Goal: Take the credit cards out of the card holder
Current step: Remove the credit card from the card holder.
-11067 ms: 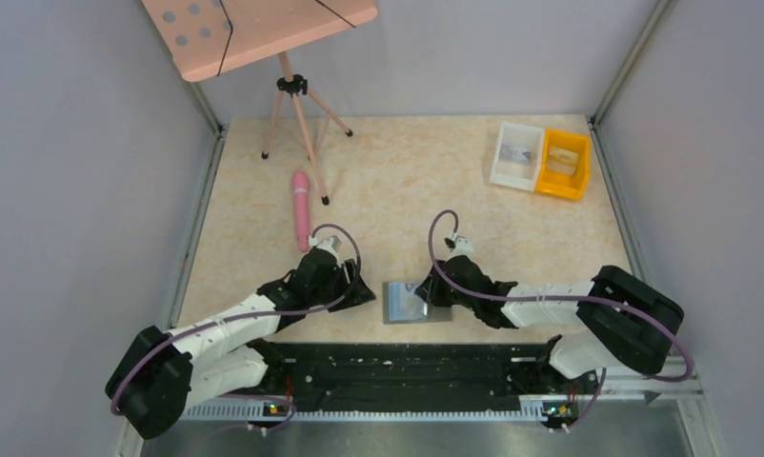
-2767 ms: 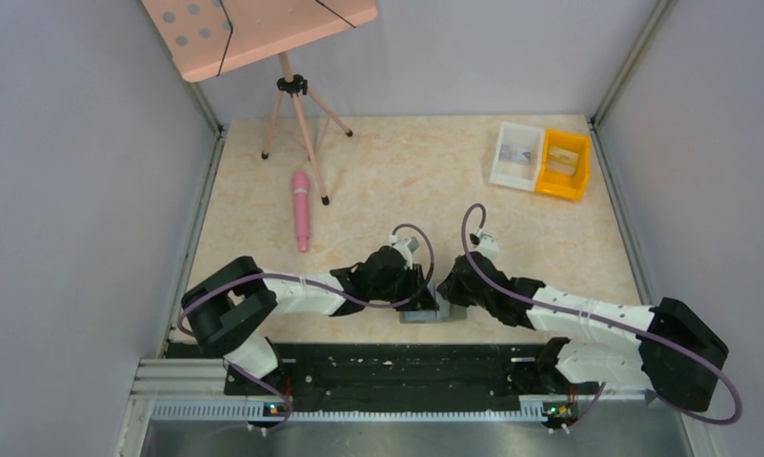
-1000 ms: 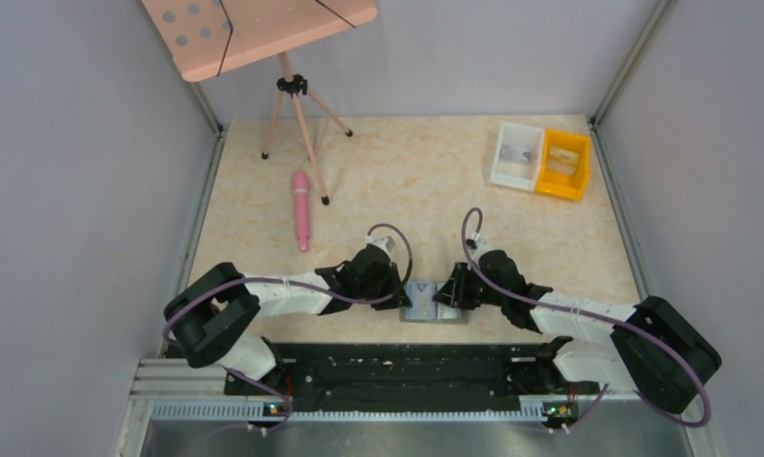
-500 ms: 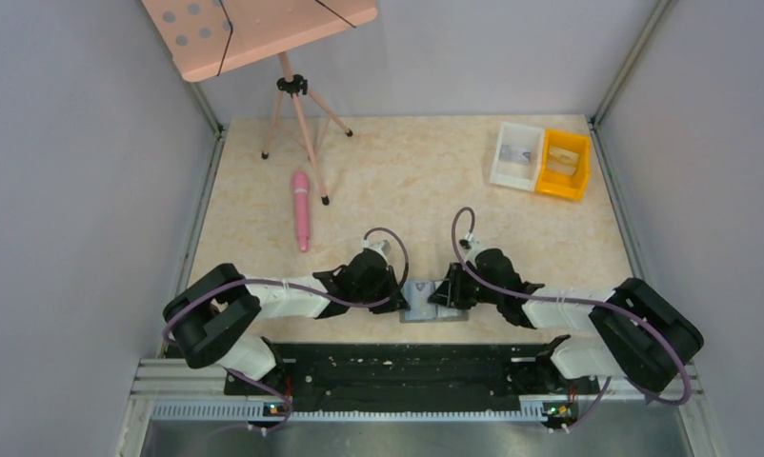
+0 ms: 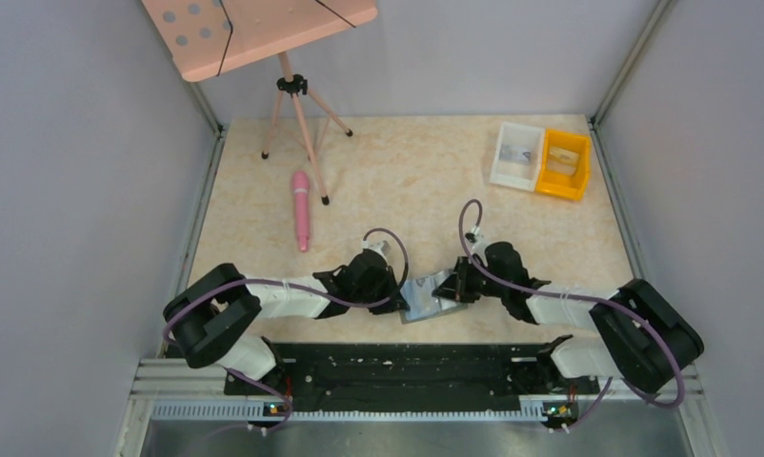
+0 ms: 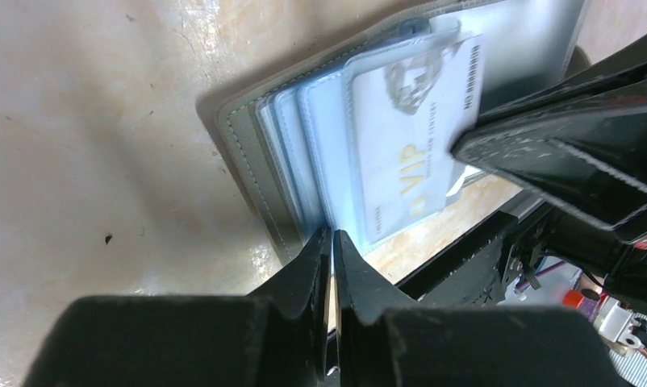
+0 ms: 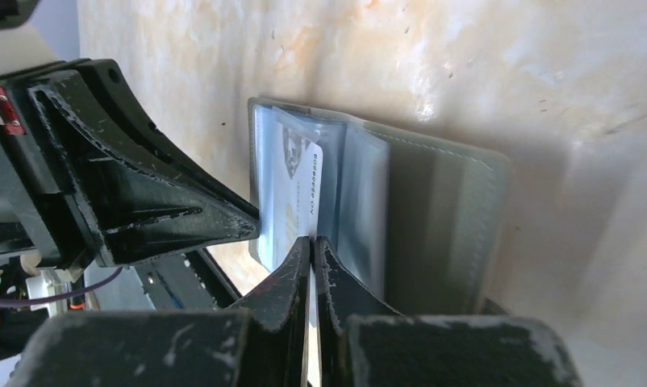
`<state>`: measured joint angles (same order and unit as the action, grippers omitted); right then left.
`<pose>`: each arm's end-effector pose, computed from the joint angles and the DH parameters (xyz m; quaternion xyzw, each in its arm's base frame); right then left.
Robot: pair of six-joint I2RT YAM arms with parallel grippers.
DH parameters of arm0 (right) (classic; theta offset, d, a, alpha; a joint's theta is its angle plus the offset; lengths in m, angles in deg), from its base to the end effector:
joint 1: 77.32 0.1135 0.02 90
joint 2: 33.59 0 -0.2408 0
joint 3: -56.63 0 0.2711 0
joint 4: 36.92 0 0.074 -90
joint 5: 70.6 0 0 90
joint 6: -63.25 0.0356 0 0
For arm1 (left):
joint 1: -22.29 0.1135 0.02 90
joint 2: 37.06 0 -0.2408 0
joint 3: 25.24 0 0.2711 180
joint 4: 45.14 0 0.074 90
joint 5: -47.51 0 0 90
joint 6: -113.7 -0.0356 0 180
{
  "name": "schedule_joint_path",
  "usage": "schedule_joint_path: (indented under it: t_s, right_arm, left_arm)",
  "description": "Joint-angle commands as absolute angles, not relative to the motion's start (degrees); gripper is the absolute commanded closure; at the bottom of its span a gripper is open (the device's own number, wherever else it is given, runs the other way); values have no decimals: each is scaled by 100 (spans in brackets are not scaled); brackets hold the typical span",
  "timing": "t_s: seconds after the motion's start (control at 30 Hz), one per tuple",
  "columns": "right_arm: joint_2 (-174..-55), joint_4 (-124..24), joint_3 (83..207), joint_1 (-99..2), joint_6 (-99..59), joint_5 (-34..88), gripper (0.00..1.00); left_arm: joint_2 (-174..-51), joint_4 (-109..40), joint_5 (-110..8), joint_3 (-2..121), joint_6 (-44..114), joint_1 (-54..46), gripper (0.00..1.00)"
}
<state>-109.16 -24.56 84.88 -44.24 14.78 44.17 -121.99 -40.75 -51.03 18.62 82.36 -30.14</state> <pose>0.1853 0.1385 0.0865 -0.0350 0.8712 0.4248 0.2437 0.1664 -0.2249 0.0974 -0.0220 0.9230 -0.3506 0.1570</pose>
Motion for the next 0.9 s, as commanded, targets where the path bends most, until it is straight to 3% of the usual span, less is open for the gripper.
schedule_joint_path:
  t_s: [0.0,0.87]
  right_arm:
    - [-10478,-2933,8632,-4835,1082,4561,100]
    - [-9456,-5180,9360,-5368,970,3970,100]
  left_arm:
    - [-12374,-3677,-4893,1893,8172,-3010,89]
    - [-12224,-3133,-4694,2077,7977,-3010,89]
